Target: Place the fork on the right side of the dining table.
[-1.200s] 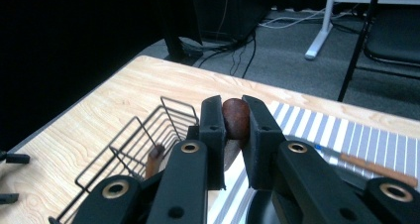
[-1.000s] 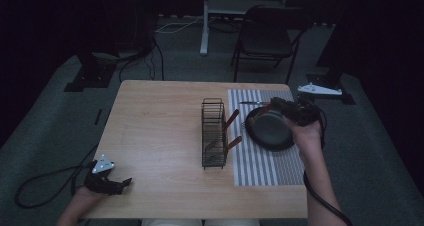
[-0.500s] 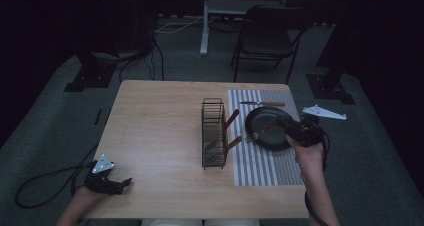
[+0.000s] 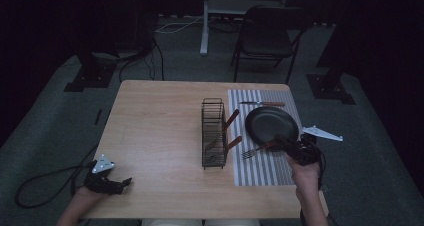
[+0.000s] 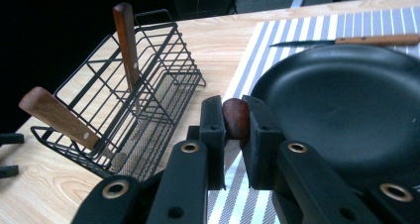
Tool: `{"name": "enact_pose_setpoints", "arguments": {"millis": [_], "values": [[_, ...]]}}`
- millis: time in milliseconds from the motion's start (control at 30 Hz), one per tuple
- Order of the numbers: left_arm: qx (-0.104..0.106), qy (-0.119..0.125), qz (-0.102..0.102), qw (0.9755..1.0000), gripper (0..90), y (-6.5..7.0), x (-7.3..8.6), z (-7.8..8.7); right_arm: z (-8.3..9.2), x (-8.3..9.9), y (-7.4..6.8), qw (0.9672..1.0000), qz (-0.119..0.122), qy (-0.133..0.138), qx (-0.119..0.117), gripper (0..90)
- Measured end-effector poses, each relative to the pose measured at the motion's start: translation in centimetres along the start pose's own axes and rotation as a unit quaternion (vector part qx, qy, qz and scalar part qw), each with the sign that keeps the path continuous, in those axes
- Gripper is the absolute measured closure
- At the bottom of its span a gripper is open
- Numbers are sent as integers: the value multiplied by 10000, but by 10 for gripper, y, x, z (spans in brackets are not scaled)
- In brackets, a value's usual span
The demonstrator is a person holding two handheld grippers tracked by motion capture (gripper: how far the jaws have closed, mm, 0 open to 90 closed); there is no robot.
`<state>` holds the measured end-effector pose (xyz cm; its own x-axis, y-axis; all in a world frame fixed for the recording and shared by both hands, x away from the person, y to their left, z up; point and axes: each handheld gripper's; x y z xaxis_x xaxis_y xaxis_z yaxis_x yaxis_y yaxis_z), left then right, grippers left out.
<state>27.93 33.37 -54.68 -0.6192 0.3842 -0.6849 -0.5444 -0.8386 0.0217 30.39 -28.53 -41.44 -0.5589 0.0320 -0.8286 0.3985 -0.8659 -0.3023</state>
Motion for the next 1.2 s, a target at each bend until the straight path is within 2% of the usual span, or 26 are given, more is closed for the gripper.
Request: {"name": "enact_pose_setpoints", "arguments": {"millis": [400, 467, 600, 767, 867, 1067, 1200], "values": [[0, 1, 0, 10000, 9, 0, 0, 0, 6, 17, 18, 9989, -468, 71, -16, 804], [0, 0, 0, 10000, 9, 0, 0, 0, 9, 20, 24, 9986, -520, 53, 103, 779], [0, -1, 0, 10000, 9, 0, 0, 0, 11, 25, 36, 9975, -672, -65, 182, 739], [-1, -1, 0, 10000, 9, 0, 0, 0, 12, 30, 47, 9963, -753, -184, 362, 720], [-1, 0, -1, 10000, 9, 0, 0, 0, 11, 37, 59, 9946, -884, -289, 459, 699], [-1, -1, 0, 10000, 9, 0, 0, 0, 5, 46, 73, 9920, -1044, -488, 513, 656], [-1, 0, 0, 10000, 9, 0, 0, 0, 2, 51, 83, 9896, -1228, -613, 433, 642]]}}
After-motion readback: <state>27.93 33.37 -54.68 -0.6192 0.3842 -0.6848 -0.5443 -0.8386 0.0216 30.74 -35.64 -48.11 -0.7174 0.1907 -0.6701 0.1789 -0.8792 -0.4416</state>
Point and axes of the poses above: each handheld gripper's, and its own axes: z roughly backward along the jaws, x roughly out of its underside, y roughly to its right, and after that the axes turned 3 degrees about z, right-handed
